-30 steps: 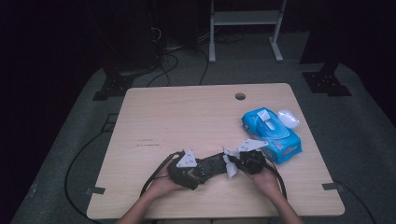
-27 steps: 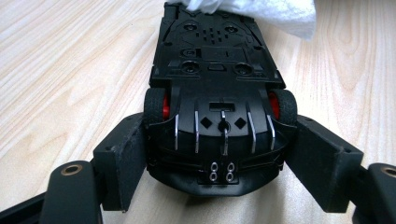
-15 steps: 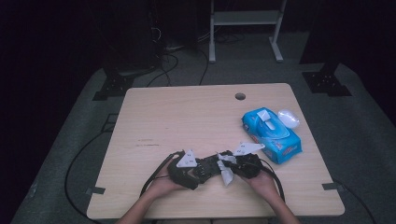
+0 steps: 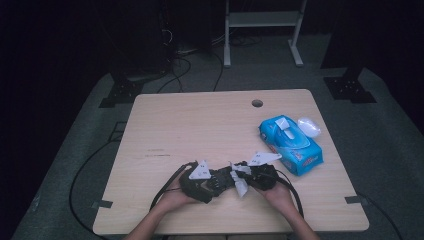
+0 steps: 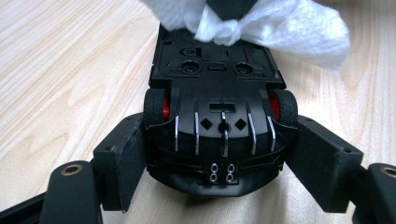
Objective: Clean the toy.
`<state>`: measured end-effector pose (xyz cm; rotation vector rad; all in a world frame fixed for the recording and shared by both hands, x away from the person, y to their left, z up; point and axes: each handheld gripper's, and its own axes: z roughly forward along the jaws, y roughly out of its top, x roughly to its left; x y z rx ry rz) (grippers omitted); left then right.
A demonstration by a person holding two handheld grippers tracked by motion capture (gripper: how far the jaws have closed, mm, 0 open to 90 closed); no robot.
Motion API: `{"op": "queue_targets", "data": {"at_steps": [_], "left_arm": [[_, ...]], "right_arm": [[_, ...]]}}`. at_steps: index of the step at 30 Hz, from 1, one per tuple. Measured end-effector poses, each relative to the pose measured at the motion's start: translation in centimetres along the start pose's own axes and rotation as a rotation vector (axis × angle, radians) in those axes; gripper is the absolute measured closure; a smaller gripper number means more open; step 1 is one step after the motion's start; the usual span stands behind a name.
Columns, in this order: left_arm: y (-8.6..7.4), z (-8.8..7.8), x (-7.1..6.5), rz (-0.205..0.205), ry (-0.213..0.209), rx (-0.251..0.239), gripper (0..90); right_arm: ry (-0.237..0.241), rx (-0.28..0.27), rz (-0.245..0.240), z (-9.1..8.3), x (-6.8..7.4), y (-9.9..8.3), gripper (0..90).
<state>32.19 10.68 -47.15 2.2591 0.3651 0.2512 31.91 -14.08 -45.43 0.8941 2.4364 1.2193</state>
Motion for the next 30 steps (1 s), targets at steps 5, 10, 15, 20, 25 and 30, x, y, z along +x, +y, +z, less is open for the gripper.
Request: {"op": "queue_targets", "data": {"at_steps": [5, 10, 15, 20, 25, 30], "left_arm": [[0.0, 0.0, 0.1, -0.003, -0.003, -0.005, 24.2], [0.0, 0.0, 0.0, 0.000, -0.001, 0.000, 24.2], [0.0, 0.1, -0.1, 0.008, 0.005, 0.007, 24.2], [0.0, 0.0, 0.0, 0.003, 0.003, 0.000, 24.2], [0.1, 0.0, 0.0, 0.002, 0.000, 0.001, 24.2], [0.1, 0.0, -0.1, 0.006, 0.005, 0.003, 24.2]], "right_arm": [[-0.022, 0.007, 0.053, -0.5, -1.5, -0.6, 81.4], [-0.009, 0.001, 0.038, -0.2, -0.6, -0.2, 81.5], [0.048, -0.020, -0.025, 0.8, 1.6, 0.8, 81.5], [0.020, -0.012, -0.013, 0.5, 0.9, 0.6, 81.5], [-0.023, -0.007, 0.057, 0.1, -1.0, -0.1, 81.6], [0.010, -0.012, 0.018, 0.5, 0.1, 0.5, 81.6]]}}
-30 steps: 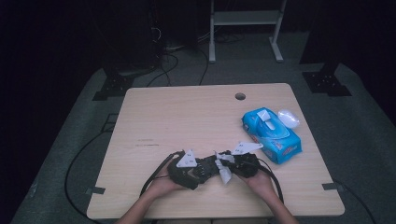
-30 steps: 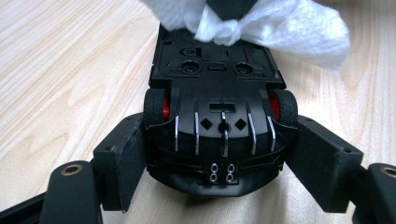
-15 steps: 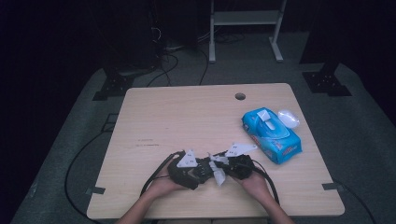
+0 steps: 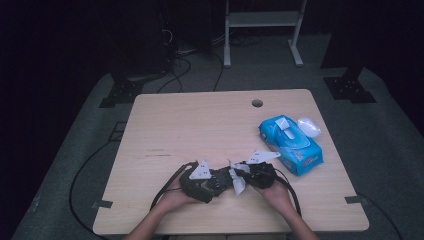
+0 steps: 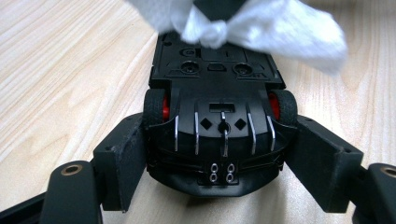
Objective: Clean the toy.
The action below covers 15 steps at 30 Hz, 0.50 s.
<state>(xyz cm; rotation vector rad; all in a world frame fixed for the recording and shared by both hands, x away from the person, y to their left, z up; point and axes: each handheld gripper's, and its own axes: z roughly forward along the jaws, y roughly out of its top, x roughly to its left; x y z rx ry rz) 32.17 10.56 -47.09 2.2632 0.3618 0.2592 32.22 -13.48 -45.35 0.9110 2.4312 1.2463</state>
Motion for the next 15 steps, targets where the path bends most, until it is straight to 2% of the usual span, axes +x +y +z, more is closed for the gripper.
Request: {"op": "queue_targets", "data": {"at_steps": [2, 7, 8, 9, 11, 15], "left_arm": [[0.0, 0.0, 0.0, -0.002, 0.001, -0.002, 24.2], [0.0, 0.1, -0.1, -0.001, 0.001, 0.000, 24.2], [0.0, 0.1, -0.1, -0.001, 0.001, 0.000, 24.2], [0.0, 0.1, -0.1, 0.001, 0.002, 0.001, 24.2], [0.0, 0.1, -0.1, 0.002, 0.004, 0.002, 24.2], [0.0, 0.0, 0.0, 0.000, 0.001, -0.001, 24.2]], "right_arm": [[0.007, -0.003, -0.009, 0.2, 0.4, 0.2, 81.6], [0.106, -0.015, -0.041, 1.3, 2.8, 1.4, 81.6], [0.106, -0.015, -0.041, 1.3, 2.8, 1.4, 81.6], [0.145, -0.024, -0.043, 1.8, 3.5, 1.8, 81.6], [0.140, -0.016, -0.071, 2.1, 4.0, 2.1, 81.6], [0.111, -0.013, -0.060, 2.1, 3.3, 2.3, 81.6]]}}
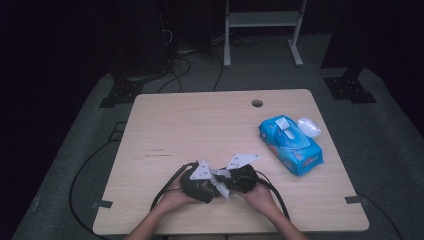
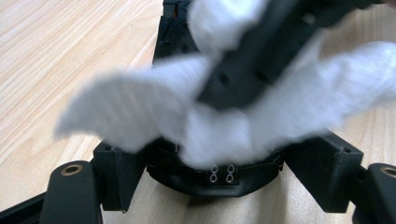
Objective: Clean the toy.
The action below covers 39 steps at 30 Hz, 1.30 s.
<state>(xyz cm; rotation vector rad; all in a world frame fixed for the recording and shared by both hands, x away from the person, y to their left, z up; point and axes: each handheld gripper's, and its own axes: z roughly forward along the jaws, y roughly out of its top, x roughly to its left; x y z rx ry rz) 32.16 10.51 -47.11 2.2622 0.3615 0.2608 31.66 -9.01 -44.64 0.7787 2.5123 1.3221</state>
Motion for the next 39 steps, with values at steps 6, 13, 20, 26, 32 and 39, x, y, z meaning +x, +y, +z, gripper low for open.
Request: {"op": "queue_targets", "data": {"at_steps": [6, 13, 20, 26, 32, 39], "left_arm": [[0.1, 0.1, 0.0, -0.005, -0.002, -0.002, 24.2], [0.1, -0.1, 0.0, -0.002, 0.002, -0.008, 24.0], [0.2, -0.3, 0.2, -0.005, 0.000, -0.025, 25.3], [0.0, -0.1, 0.1, 0.003, 0.006, -0.006, 25.3], [-0.1, 0.0, 0.2, 0.000, 0.005, 0.000, 25.3], [-0.1, 0.1, 0.2, -0.006, -0.001, 0.005, 25.3]], "right_arm": [[-0.022, 0.000, 0.011, 0.0, -0.3, 0.2, 81.7], [-0.034, 0.006, -0.024, 0.6, 0.1, 0.9, 81.7], [-0.106, 0.027, 0.051, -0.1, -2.7, 0.2, 81.7], [-0.065, 0.036, -0.023, 0.8, -0.9, 0.7, 81.6], [-0.121, 0.053, 0.006, -0.2, -2.2, 0.1, 81.6], [-0.017, 0.044, -0.042, 1.1, 0.7, 0.4, 81.6]]}}
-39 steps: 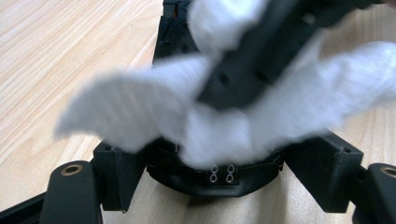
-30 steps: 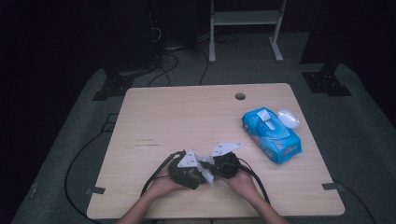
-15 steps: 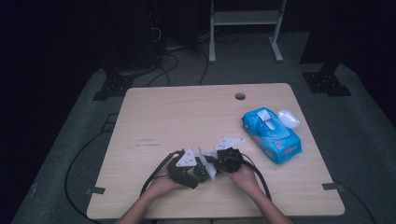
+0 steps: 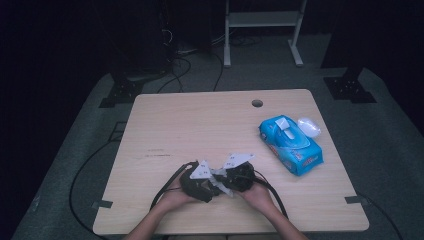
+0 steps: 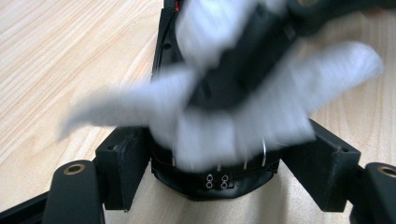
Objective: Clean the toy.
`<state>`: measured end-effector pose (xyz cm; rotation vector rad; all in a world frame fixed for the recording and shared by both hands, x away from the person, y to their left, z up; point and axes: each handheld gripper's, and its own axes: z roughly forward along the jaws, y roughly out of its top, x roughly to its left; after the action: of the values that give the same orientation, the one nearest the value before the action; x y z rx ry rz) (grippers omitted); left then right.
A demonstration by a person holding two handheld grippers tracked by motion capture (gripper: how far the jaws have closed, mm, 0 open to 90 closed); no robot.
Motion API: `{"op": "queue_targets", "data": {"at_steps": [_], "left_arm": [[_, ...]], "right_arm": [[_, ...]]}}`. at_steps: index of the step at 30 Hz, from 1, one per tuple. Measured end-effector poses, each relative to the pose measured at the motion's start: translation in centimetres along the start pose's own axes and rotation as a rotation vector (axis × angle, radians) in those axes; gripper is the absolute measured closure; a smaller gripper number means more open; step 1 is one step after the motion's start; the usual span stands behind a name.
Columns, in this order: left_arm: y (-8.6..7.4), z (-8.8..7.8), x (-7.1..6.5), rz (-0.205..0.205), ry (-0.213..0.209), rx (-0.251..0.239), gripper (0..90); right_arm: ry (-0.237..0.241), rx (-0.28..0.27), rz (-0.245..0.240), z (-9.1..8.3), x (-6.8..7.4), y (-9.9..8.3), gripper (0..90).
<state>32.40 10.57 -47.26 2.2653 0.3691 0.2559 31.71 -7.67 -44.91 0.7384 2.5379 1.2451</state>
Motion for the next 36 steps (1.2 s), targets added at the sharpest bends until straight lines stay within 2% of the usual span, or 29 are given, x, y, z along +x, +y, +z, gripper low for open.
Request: {"op": "queue_targets", "data": {"at_steps": [2, 3, 4, 5, 6, 7, 10, 12, 13, 14, 15, 16, 18, 20, 23, 29, 33, 36], "left_arm": [[0.0, 0.0, 0.0, -0.001, 0.000, -0.002, 25.3], [-0.1, 0.0, 0.0, -0.005, 0.002, -0.002, 25.3], [-0.1, 0.0, 0.0, -0.005, 0.002, -0.002, 25.3], [-0.1, 0.0, 0.1, 0.000, 0.003, -0.002, 25.3], [-0.1, 0.0, 0.1, -0.001, 0.001, -0.001, 25.4], [-0.1, -0.1, 0.1, 0.003, 0.001, 0.001, 25.3], [-0.1, 0.0, 0.1, 0.003, -0.002, 0.001, 25.3], [-0.1, 0.1, 0.2, 0.000, -0.003, 0.002, 25.3], [-0.1, 0.1, 0.2, -0.006, -0.005, -0.002, 25.3], [-0.1, 0.1, 0.2, -0.006, -0.005, -0.002, 25.3], [-0.1, 0.1, 0.1, -0.003, -0.002, 0.000, 25.3], [-0.1, 0.1, 0.1, -0.003, -0.002, 0.000, 25.3], [-0.1, 0.1, 0.1, -0.008, -0.002, 0.000, 25.3], [-0.2, 0.1, 0.0, -0.001, 0.001, 0.000, 25.3], [-0.1, 0.1, 0.0, 0.007, 0.006, -0.001, 25.3], [-0.1, 0.1, 0.0, 0.006, 0.001, 0.004, 25.2], [-0.1, 0.2, 0.0, 0.004, 0.003, 0.004, 25.2], [-0.1, 0.2, 0.0, -0.002, -0.002, 0.004, 25.2]], "right_arm": [[-0.010, 0.003, -0.013, 0.0, 0.0, 0.1, 81.6], [-0.035, 0.003, -0.001, -0.1, -0.7, 0.0, 81.7], [-0.035, 0.003, -0.001, -0.1, -0.7, 0.0, 81.7], [-0.052, 0.004, 0.011, -0.3, -1.3, -0.1, 81.6], [-0.088, 0.001, 0.046, -0.8, -2.6, -0.4, 81.7], [-0.120, 0.008, 0.049, -1.1, -3.2, -0.6, 81.7], [-0.127, 0.008, 0.083, -1.5, -3.7, -0.9, 81.7], [-0.127, 0.007, 0.065, -1.5, -3.5, -0.9, 81.7], [-0.090, 0.004, 0.053, -1.2, -2.7, -0.7, 81.7], [-0.090, 0.004, 0.053, -1.2, -2.7, -0.7, 81.7], [-0.058, -0.002, 0.038, -0.8, -1.8, -0.5, 81.7], [-0.058, -0.002, 0.038, -0.8, -1.8, -0.5, 81.7], [-0.005, 0.003, 0.025, -0.4, -0.7, -0.4, 81.6], [0.039, 0.011, 0.019, -0.4, -0.3, -0.3, 81.7], [0.050, 0.020, 0.000, -0.8, 0.2, -0.6, 81.6], [0.034, 0.026, 0.011, -2.4, -0.1, -1.7, 81.6], [0.047, 0.012, 0.005, -1.5, 0.3, -1.2, 81.6], [0.017, 0.010, -0.013, -1.0, -0.1, -0.8, 81.6]]}}
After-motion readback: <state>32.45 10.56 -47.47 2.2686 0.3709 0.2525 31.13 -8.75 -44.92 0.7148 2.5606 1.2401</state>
